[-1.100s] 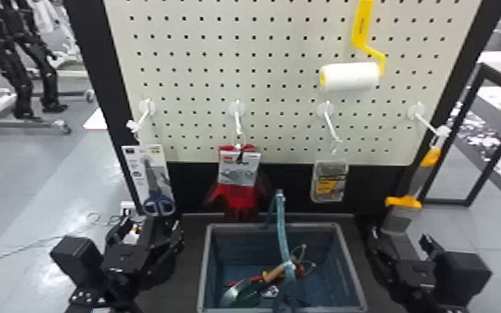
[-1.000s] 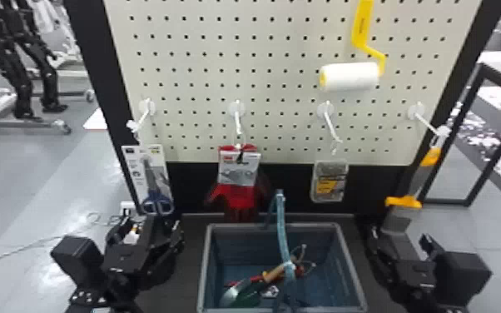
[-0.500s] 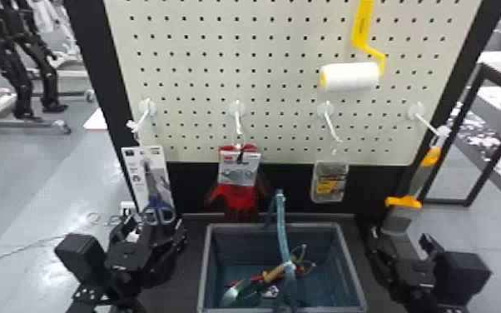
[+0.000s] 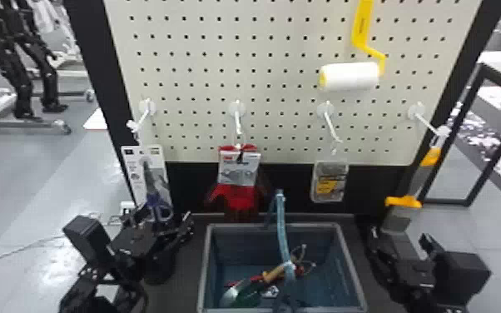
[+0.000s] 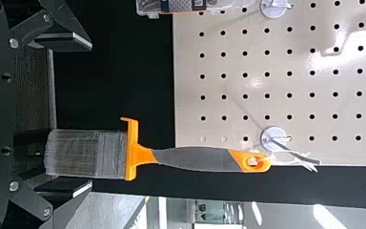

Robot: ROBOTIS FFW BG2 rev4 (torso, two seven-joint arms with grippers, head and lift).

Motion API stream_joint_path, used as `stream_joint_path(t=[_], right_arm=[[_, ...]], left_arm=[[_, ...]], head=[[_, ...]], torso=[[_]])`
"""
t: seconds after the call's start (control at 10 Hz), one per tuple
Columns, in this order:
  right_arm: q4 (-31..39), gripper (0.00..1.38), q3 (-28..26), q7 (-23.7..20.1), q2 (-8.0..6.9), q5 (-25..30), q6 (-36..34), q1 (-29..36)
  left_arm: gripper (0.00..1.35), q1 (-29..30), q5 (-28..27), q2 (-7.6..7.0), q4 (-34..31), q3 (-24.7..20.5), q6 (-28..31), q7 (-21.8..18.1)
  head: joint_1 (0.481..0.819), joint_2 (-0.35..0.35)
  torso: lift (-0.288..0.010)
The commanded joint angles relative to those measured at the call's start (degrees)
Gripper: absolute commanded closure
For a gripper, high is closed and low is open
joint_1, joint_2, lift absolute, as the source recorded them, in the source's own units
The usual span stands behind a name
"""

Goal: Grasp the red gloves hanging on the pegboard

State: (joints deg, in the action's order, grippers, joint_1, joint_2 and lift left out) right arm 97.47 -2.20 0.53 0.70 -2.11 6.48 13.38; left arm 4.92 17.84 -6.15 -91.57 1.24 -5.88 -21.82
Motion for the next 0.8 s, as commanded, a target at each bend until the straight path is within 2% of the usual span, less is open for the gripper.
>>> stream_joint_path(t=[0.0,0.2,0.5,0.7], right_arm=[[0.0,0.27,0.0,0.0,-0.08,0.0,0.11,-0.02],[-0.09,0.27,0.09,0.0,-0.17,0.09,0.11,-0.2],[-0.26,0.27,0.18,0.0,-0.17,0.17,0.2,-0.28],[-0.26,0.27,0.18,0.0,-0.26,0.17,0.2,-0.37]], left_arm=[[0.12,-1.93,0.35,0.0,1.83,0.16,0.7,-1.91],[0.12,-4.65,0.44,0.09,4.38,0.51,1.75,-5.08],[0.12,-7.03,0.26,0.09,6.75,1.66,2.54,-5.87],[0.12,-9.93,-0.88,0.17,9.13,1.92,3.77,-8.24]], head=[[0.549,0.0],[0.549,0.0],[0.549,0.0],[0.549,0.0]], torso=[[-0.1],[-0.1],[-0.1],[-0.1]])
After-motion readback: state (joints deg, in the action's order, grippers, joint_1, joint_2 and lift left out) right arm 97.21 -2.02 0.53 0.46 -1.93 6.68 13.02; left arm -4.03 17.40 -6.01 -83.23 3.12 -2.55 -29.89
